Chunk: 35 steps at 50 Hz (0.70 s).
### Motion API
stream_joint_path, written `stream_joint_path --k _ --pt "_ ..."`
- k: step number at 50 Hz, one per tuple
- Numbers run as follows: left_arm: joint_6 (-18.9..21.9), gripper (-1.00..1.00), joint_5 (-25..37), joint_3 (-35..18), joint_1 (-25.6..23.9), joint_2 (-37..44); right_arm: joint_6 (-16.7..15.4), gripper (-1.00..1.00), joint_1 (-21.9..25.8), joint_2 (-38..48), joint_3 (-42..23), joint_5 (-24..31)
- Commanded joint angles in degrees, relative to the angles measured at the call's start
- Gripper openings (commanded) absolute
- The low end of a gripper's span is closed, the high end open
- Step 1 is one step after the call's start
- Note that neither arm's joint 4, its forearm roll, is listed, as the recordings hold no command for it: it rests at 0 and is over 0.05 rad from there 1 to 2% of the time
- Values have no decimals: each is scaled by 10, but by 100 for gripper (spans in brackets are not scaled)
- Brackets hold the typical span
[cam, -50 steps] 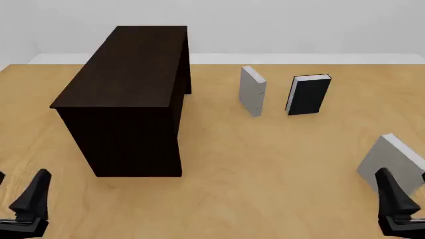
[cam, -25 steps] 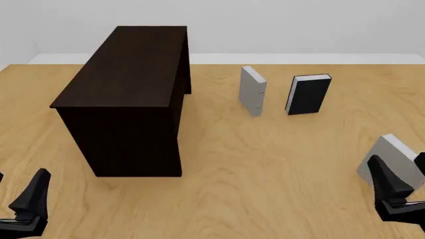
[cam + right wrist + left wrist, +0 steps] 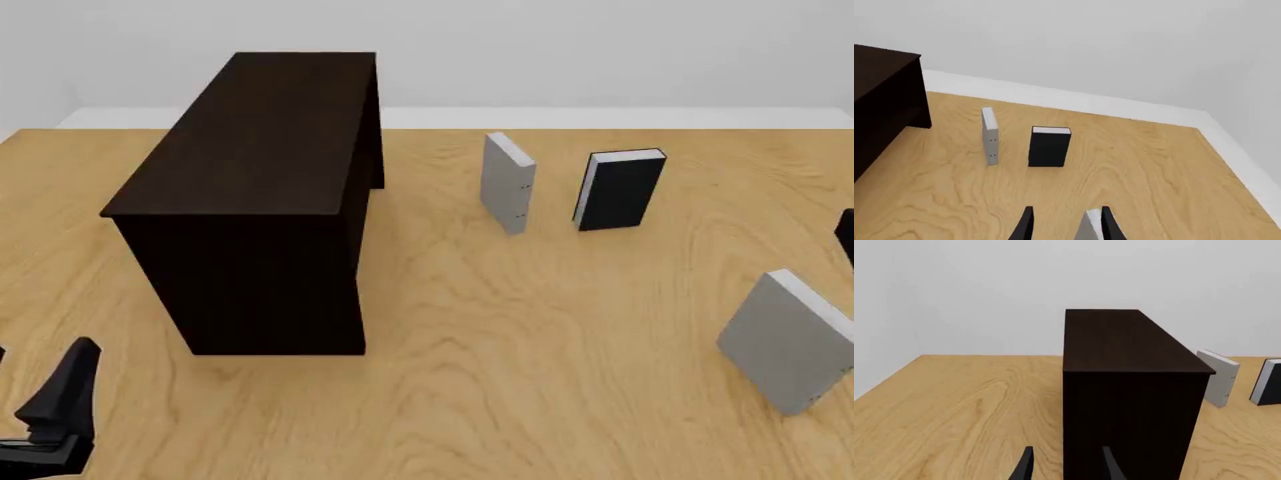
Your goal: Pick up the book on the right and place it under the cabinet shelf.
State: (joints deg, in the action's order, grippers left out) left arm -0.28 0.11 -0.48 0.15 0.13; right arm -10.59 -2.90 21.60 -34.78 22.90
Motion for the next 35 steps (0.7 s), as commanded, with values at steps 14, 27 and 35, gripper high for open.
stream_joint_path --k 14,27,35 --pt "-4 100 -2 0 2 -1 -166 100 -90 179 -49 29" --pt "-4 100 -2 -1 2 -1 -199 100 -89 224 -58 39" --pt "-4 100 0 -2 2 0 -224 100 -93 249 -52 32"
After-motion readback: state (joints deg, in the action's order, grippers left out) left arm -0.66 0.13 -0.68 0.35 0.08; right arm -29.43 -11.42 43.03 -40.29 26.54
